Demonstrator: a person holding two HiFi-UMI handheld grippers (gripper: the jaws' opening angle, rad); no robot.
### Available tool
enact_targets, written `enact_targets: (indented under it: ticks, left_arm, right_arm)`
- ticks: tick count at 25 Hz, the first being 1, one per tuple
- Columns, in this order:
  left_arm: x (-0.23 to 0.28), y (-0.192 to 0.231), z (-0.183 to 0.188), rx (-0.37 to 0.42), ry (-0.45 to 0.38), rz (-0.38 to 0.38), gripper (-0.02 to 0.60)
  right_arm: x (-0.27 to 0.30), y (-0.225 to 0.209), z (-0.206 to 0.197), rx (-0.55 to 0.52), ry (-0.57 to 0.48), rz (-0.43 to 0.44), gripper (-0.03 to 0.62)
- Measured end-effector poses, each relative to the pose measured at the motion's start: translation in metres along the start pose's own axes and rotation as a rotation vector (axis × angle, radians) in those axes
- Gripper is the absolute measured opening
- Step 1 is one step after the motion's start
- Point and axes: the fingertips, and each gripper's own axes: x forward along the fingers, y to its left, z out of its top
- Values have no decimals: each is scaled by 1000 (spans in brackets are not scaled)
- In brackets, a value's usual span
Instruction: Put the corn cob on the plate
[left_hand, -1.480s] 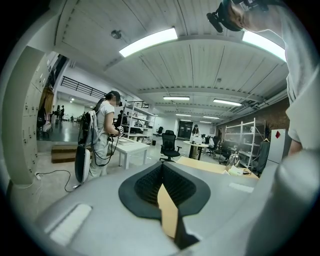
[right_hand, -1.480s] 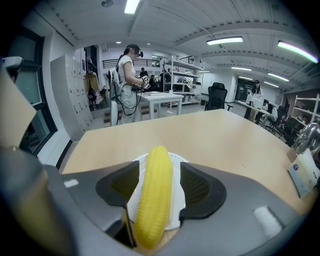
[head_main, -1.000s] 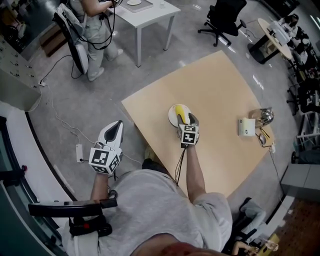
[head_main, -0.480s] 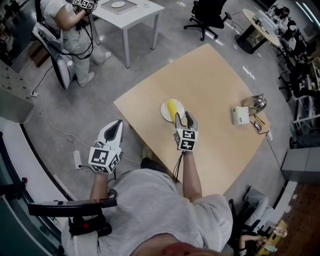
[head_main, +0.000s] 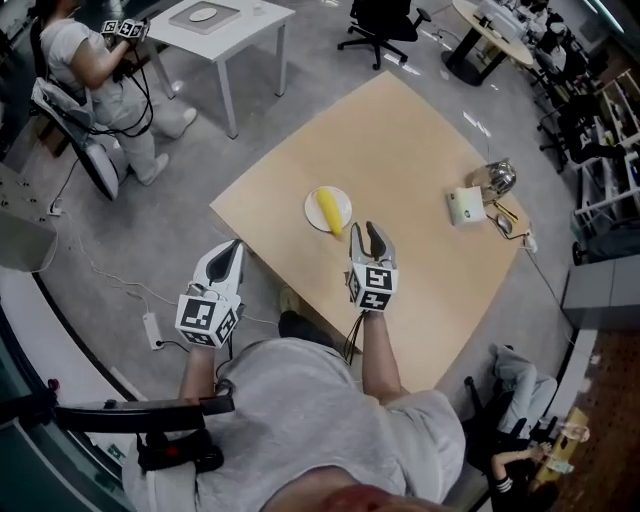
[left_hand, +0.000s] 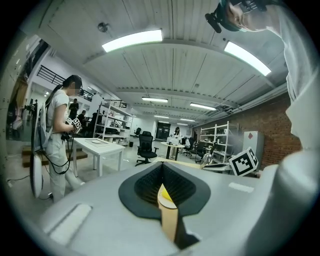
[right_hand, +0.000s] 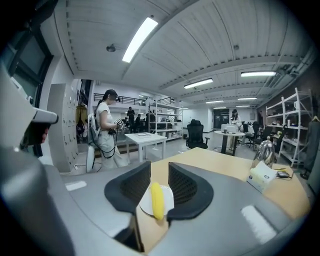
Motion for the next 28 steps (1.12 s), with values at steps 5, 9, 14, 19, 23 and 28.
enact_targets:
  ticks: [5,9,14,19,23,28]
  left_arm:
    - [-2,-14,-3,4,1,-40,18]
    - [0,-24,-6,8,4,-73,18]
    - [-4,-41,-11,12,9,-115,18]
    - [-9,-57,-14,18,10,-151,18]
    - [-11,-69,-16,28,7,-177,18]
    - [-18,-83,-16,39,5,-208,18]
  right_arm:
    - [-37,-8,13,45,-61,-44,89]
    - [-63,-8,14,46,-94,-72,45]
    - [-93,-3,5,70,-100,-90,32]
    - [-124,-3,2,116,-122,-107,20]
    - [-143,0,-3,117,-130,-120,14]
    - [-169,4,-7,129,-139,-138,14]
